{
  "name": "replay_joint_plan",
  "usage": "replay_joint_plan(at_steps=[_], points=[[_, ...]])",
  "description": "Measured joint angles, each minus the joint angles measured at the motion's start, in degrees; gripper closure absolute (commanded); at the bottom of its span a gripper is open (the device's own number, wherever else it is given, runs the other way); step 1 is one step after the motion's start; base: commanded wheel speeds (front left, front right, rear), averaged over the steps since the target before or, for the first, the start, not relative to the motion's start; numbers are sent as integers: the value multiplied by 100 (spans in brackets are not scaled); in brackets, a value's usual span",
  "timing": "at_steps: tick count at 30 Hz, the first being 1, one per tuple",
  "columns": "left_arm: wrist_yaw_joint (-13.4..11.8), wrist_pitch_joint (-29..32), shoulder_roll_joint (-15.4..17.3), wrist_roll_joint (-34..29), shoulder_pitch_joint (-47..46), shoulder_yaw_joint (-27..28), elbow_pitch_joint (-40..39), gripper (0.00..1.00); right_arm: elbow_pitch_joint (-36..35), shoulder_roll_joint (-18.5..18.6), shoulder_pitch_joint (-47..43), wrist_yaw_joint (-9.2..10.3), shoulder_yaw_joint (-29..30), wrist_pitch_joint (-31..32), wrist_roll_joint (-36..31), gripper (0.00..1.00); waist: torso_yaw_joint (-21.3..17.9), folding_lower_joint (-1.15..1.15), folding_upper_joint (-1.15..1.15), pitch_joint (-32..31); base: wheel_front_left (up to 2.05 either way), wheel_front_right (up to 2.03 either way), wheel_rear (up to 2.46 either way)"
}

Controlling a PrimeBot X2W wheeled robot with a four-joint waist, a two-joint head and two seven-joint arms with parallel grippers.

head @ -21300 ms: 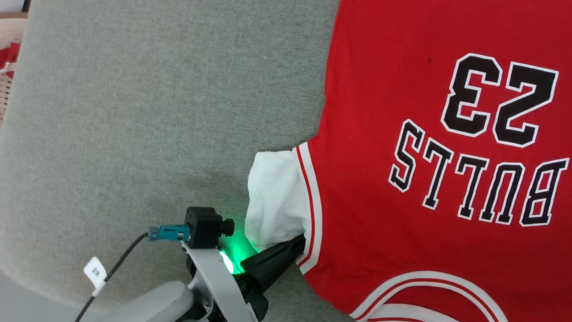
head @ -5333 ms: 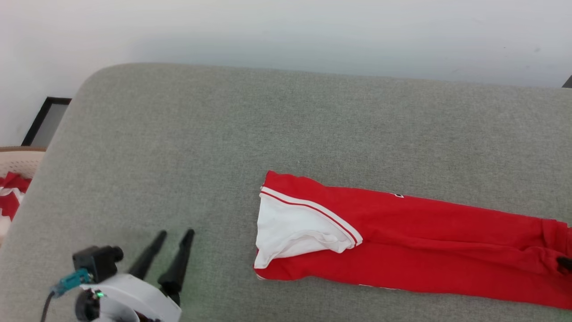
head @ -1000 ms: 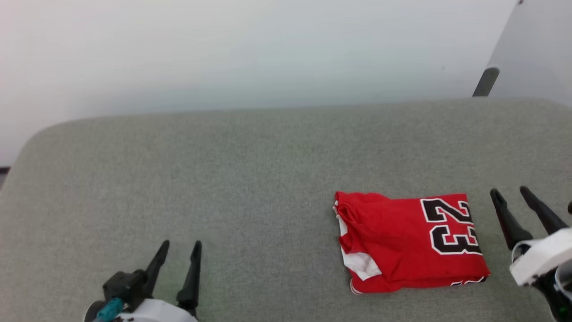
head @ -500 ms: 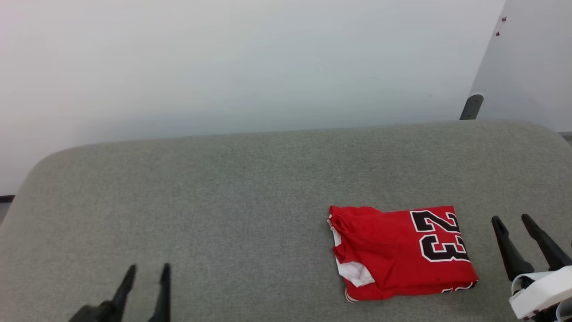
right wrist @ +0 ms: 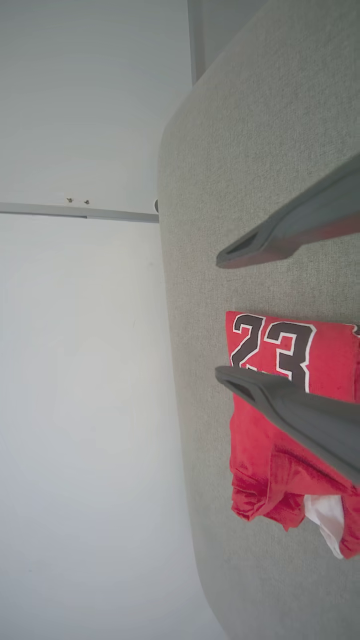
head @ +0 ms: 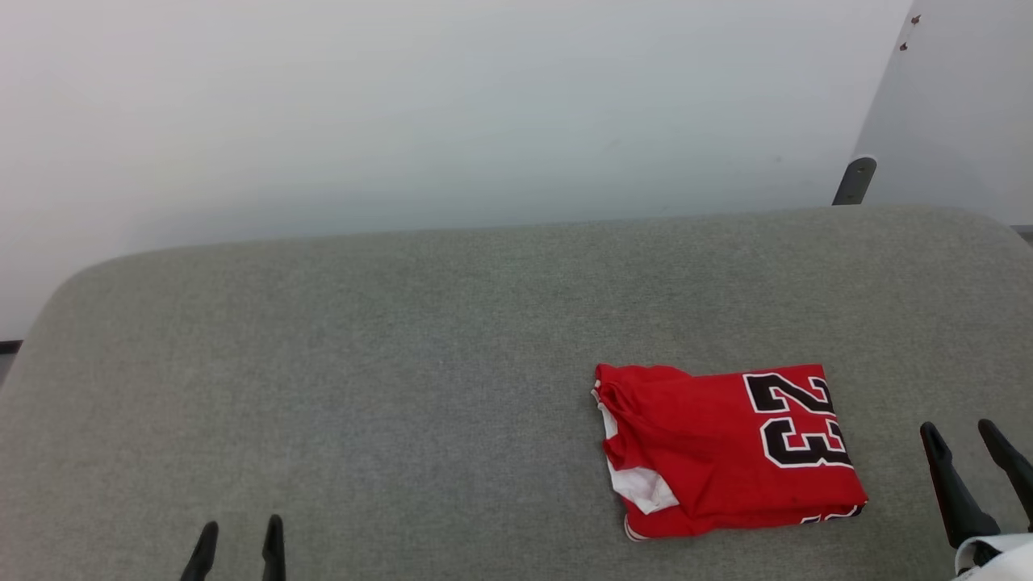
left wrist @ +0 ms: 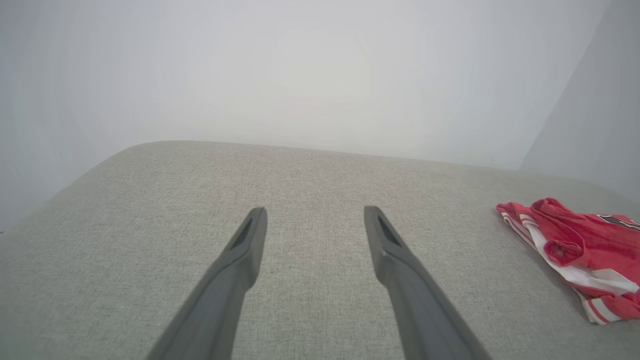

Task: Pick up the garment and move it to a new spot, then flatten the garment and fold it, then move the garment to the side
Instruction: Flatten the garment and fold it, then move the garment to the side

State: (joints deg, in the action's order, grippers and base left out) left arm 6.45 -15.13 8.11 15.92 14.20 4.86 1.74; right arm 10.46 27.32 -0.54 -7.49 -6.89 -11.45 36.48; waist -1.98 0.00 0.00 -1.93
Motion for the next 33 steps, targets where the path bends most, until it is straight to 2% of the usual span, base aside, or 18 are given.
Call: replay_joint_plan(at_steps=[5, 14, 23, 28, 31, 33], points=[[-34, 1, -29, -37, 41, 1, -91, 0, -322, -187, -199, 0, 282, 196, -149, 0, 18, 0, 0, 38, 0, 0, 0], [-34, 1, -37, -80, 15, -42, -94, 0, -609, -391, -310, 0, 459, 465, -290, 0, 37, 0, 0, 66, 0, 0, 0], [-20, 0, -80, -70, -115, -120, -187, 0, -719, -331, -68, 0, 371, 962, -229, 0, 101, 0, 0, 150, 0, 0, 0], [-13, 0, -115, -77, -308, -181, -281, 0, -558, -34, 720, 0, 281, 1830, -147, 0, 125, 0, 0, 326, 0, 0, 0], [7, 1, -142, -101, -499, -252, -291, 0, -291, 213, 1202, 0, 116, 2720, -125, 0, 149, 0, 0, 483, 0, 0, 0], [13, 1, -142, -210, -651, -316, -328, 0, -74, 397, 1405, 0, -122, 3600, -2, 0, 176, 0, 0, 590, 0, 0, 0]])
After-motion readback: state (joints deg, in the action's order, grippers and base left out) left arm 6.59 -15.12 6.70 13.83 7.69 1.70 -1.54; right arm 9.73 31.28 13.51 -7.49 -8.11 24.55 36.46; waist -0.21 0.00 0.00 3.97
